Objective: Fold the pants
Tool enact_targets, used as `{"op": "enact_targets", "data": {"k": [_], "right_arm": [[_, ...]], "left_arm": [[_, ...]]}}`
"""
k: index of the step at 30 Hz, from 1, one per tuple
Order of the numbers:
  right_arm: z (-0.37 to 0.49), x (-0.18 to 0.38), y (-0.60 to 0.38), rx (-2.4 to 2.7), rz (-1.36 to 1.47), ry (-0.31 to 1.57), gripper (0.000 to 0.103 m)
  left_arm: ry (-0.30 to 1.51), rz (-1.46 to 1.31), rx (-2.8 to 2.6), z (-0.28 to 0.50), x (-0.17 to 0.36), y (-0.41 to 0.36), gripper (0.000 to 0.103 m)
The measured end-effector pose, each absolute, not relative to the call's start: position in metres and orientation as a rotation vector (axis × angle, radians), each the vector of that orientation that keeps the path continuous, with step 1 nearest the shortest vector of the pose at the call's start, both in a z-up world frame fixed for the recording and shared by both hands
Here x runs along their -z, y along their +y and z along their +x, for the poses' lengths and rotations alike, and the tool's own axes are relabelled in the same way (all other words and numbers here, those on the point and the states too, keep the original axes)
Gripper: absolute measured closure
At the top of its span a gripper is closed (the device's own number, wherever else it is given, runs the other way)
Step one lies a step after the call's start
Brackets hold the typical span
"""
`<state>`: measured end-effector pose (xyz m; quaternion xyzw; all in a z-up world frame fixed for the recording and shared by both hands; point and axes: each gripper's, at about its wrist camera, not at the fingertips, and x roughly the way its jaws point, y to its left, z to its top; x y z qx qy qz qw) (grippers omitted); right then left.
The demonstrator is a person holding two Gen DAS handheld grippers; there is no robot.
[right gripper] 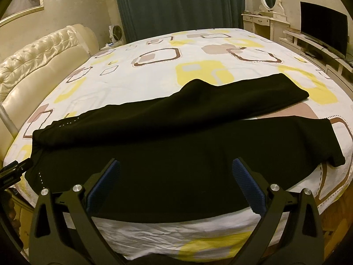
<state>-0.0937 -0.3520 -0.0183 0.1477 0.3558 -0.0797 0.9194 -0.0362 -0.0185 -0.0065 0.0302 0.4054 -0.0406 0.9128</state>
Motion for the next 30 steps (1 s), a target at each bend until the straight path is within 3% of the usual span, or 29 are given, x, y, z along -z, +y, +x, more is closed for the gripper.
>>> {"op": "enact_targets", "data": {"k": [30], "right_arm": [[-0.0944,0.0215,-0.3477,0.164,0.286,0.73,0.002]], "left_arm": [[0.824,0.071,0.076,-0.0366,0.0105,-0.0188,0.005]]}}
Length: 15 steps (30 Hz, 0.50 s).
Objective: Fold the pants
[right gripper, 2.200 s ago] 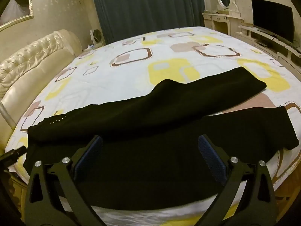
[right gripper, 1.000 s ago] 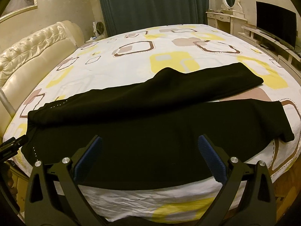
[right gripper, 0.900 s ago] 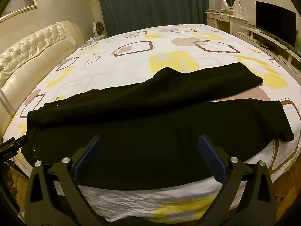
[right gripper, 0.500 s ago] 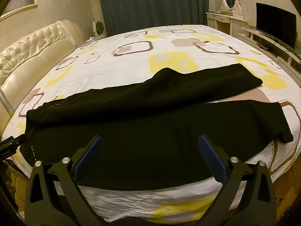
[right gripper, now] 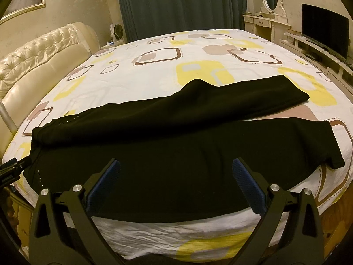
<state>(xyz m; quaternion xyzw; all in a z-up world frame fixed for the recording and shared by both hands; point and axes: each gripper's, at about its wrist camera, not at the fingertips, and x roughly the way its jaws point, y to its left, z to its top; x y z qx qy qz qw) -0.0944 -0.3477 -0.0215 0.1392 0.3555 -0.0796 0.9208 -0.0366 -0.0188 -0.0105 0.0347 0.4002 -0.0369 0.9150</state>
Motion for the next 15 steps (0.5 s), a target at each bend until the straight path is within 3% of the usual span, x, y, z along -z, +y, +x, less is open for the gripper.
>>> {"op": "enact_targets", "data": {"k": [15], "right_arm": [[-0.0927,0.0238,-0.3461,0.149,0.287,0.749,0.002]], "left_arm": [[0.83,0.075,0.083,-0.0371,0.0097,-0.0194,0.005]]}}
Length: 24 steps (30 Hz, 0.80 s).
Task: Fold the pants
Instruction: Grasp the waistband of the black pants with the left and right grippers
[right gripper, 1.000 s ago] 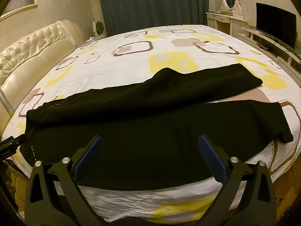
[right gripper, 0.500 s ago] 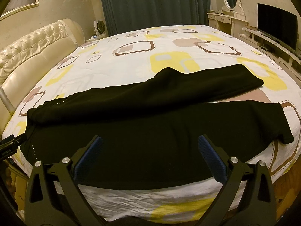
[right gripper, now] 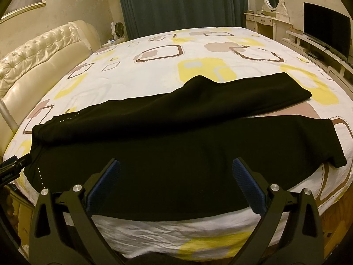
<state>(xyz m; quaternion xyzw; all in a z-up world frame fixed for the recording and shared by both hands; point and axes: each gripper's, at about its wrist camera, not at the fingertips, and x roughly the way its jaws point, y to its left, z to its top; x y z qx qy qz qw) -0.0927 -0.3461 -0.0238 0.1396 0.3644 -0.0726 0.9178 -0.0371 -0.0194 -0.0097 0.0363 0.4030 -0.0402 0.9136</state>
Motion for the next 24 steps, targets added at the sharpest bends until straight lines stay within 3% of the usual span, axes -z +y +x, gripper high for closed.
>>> {"op": "enact_targets", "data": {"k": [14,24], "right_arm": [[-0.086,0.019,-0.344,-0.037,0.287,0.708,0.002],[0.034,-0.014,-0.373,-0.25,0.263,0.746,0.002]], "left_arm": [[0.919,-0.024,0.255,-0.016,-0.001,0.001,0.005],[1.01,-0.015,0.304,0.122,-0.012,0.089,0.005]]}}
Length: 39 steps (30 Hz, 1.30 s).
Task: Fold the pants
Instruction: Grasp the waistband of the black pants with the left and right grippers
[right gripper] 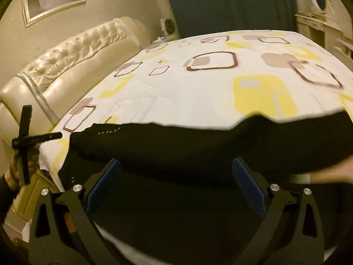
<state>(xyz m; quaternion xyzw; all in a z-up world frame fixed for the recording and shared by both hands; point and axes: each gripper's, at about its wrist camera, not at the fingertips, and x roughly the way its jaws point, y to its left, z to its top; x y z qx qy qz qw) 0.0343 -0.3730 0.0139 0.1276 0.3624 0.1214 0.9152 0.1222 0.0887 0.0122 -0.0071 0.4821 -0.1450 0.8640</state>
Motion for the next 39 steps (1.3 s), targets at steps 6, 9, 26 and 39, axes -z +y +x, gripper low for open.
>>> {"op": "enact_targets", "data": {"k": [6,9,26,39], "right_arm": [[0.135,0.005,-0.37,-0.357,0.19,0.908,0.002],[0.171,0.024,-0.361,-0.408,0.156,1.004,0.002],[0.218,0.077,-0.332,-0.575,-0.026,1.297,0.061],[0.205,-0.002,-0.342,-0.359,-0.121,0.951,0.096]], "left_arm": [[1.156,0.009,0.36,0.206,0.032,0.105,0.005],[1.225,-0.024,0.402,0.232,0.052,0.104,0.005],[1.305,0.032,0.545,0.26,0.079,0.09,0.058],[1.041,-0.113,0.541,0.279,0.008,0.096,0.07]]}}
